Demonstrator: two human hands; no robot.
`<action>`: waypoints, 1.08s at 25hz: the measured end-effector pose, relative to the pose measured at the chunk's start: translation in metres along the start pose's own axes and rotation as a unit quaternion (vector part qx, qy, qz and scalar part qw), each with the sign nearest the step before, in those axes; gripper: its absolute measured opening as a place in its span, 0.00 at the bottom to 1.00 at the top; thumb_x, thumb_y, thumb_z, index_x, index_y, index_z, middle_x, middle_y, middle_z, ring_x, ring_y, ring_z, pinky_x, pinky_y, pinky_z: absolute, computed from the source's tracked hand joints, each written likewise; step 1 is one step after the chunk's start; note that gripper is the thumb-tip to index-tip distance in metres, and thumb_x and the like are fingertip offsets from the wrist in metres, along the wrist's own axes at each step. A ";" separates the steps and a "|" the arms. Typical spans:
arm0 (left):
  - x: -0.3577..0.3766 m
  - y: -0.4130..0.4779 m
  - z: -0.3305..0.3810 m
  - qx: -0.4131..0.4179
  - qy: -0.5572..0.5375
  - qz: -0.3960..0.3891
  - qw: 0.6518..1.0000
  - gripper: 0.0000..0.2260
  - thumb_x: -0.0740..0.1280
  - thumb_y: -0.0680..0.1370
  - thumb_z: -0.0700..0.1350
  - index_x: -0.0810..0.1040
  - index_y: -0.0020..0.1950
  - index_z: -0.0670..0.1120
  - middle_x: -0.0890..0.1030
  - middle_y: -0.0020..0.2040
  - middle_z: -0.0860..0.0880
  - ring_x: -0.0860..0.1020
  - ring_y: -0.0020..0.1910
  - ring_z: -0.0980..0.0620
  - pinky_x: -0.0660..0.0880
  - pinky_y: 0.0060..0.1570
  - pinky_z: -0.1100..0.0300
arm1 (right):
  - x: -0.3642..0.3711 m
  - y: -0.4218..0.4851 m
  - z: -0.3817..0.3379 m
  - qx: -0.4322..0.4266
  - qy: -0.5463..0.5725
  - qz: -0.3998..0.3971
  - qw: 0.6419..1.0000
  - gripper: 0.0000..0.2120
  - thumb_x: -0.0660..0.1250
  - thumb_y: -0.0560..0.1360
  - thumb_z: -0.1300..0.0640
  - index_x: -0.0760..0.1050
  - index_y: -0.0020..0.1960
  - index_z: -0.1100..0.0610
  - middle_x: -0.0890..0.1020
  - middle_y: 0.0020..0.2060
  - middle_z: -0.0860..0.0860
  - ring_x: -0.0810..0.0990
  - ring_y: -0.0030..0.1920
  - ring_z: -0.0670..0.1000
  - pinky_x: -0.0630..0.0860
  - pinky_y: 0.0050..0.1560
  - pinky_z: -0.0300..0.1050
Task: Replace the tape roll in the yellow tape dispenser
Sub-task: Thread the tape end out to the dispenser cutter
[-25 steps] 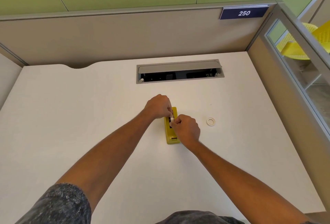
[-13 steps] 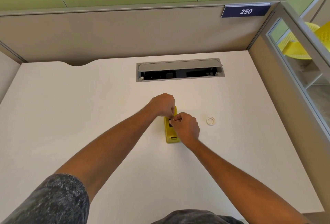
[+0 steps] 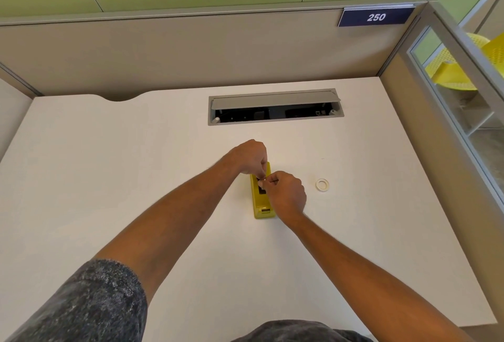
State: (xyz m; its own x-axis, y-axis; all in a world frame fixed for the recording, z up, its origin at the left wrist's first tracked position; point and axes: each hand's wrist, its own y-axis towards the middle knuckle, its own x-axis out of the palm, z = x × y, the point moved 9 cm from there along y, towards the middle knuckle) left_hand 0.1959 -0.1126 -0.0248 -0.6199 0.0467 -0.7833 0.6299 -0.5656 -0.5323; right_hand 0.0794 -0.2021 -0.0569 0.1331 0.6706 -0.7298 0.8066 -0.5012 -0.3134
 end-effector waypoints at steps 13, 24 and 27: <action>0.001 -0.002 -0.007 -0.018 -0.029 -0.002 0.999 0.08 0.83 0.75 0.46 0.91 0.51 0.44 0.83 0.38 0.53 0.78 0.36 0.57 0.70 0.35 0.64 | -0.001 -0.003 -0.004 -0.012 -0.032 0.011 0.999 0.13 0.74 0.77 0.38 0.84 0.46 0.48 0.85 0.40 0.43 0.83 0.39 0.49 0.72 0.37 0.42; -0.001 0.002 -0.003 -0.019 -0.010 -0.012 1.000 0.10 0.83 0.74 0.45 0.91 0.53 0.44 0.90 0.50 0.47 0.86 0.50 0.50 0.79 0.48 0.58 | 0.002 -0.005 -0.001 -0.009 -0.029 0.013 0.999 0.11 0.76 0.74 0.40 0.82 0.42 0.46 0.83 0.38 0.42 0.82 0.38 0.48 0.75 0.37 0.43; 0.000 0.004 -0.004 -0.022 -0.010 -0.010 1.000 0.11 0.83 0.74 0.46 0.91 0.54 0.44 0.89 0.50 0.47 0.85 0.49 0.50 0.78 0.48 0.58 | 0.001 -0.003 -0.004 -0.014 -0.032 0.022 0.999 0.12 0.74 0.77 0.39 0.82 0.43 0.47 0.83 0.37 0.43 0.82 0.37 0.49 0.72 0.34 0.41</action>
State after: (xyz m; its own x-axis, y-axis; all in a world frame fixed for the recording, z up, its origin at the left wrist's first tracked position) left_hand 0.2000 -0.1114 -0.0285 -0.6425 0.0405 -0.7652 0.6366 -0.5278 -0.5624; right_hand 0.0790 -0.1978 -0.0539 0.1327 0.6118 -0.7798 0.8169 -0.5131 -0.2635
